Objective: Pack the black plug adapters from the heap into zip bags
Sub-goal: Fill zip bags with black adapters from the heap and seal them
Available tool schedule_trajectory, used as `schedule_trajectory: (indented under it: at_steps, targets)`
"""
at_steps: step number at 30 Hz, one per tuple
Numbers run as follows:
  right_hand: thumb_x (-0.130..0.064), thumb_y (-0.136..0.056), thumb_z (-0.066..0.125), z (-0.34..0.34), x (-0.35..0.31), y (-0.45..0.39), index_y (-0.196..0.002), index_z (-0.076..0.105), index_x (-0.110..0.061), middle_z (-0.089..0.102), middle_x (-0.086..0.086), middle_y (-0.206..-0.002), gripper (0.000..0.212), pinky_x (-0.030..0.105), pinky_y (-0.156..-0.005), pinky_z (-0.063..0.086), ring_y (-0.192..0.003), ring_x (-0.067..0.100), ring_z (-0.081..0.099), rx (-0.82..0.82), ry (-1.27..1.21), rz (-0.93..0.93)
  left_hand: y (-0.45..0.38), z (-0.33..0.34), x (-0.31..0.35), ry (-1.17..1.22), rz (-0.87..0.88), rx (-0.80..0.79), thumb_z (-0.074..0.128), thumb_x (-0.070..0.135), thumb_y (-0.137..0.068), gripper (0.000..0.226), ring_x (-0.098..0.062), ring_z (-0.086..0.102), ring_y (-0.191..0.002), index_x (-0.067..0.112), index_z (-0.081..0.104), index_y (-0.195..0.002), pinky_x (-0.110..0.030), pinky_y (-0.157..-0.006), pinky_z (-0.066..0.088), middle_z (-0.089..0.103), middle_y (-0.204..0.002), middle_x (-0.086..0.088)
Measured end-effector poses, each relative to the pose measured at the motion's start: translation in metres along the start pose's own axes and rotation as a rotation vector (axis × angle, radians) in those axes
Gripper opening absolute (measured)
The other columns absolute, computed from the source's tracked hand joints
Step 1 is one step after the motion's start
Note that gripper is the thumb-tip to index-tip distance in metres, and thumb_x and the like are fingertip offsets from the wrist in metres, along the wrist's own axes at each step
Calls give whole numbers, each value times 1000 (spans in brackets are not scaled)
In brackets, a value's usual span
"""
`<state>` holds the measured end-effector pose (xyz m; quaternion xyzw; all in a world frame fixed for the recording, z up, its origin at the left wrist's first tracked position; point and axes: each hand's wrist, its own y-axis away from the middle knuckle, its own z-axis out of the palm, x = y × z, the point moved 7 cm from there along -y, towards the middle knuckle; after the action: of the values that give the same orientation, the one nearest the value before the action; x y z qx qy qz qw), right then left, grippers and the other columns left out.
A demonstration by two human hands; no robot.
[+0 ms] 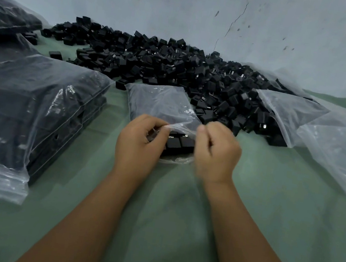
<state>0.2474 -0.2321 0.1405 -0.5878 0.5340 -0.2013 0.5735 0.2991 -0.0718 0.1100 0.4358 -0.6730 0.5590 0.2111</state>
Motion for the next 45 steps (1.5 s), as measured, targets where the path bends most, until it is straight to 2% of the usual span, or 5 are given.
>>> schedule_trajectory:
  at_steps: [8, 14, 22, 39, 45]
  targets:
    - [-31, -85, 45, -7, 127, 19, -100, 64, -37, 42, -2, -115, 25, 36, -97, 38, -115, 23, 44, -292, 224, 885, -2, 9, -17, 47, -158, -66, 58, 37, -83, 13, -8, 59, -73, 31, 68, -75, -29, -67, 47, 64, -73, 11]
    - [-42, -87, 32, 17, 123, 23, -143, 32, -42, 15, -5, -157, 56, 41, -110, 12, -141, 20, 14, -691, 486, 755, -1, 10, -18, 30, -166, -90, 63, 25, -90, 15, -6, 57, -72, 28, 69, -77, -28, -67, 44, 63, -72, 13]
    - [-23, -90, 47, 12, 110, 11, -98, 72, -21, 45, -9, -142, 27, 32, -102, 21, -131, 16, 31, -472, 352, 582, 0, 9, -16, 51, -200, -102, 63, 22, -91, 15, -8, 58, -73, 27, 70, -78, -29, -68, 44, 64, -72, 12]
    - [-14, -89, 39, 4, 110, 12, -105, 70, -14, 65, 5, -110, 34, 35, -91, 38, -108, 27, 48, -424, 393, 639, 0, 10, -17, 47, -216, -101, 63, 23, -91, 14, -9, 59, -74, 26, 70, -79, -30, -69, 48, 65, -74, 11]
    - [-18, -81, 45, -19, 94, -1, -69, 62, -15, 56, 0, -67, 22, 30, -60, 37, -73, 22, 54, -41, 202, 627, 1, 9, -16, 43, -221, -115, 62, 23, -91, 15, -9, 60, -74, 26, 70, -79, -31, -69, 48, 65, -74, 11]
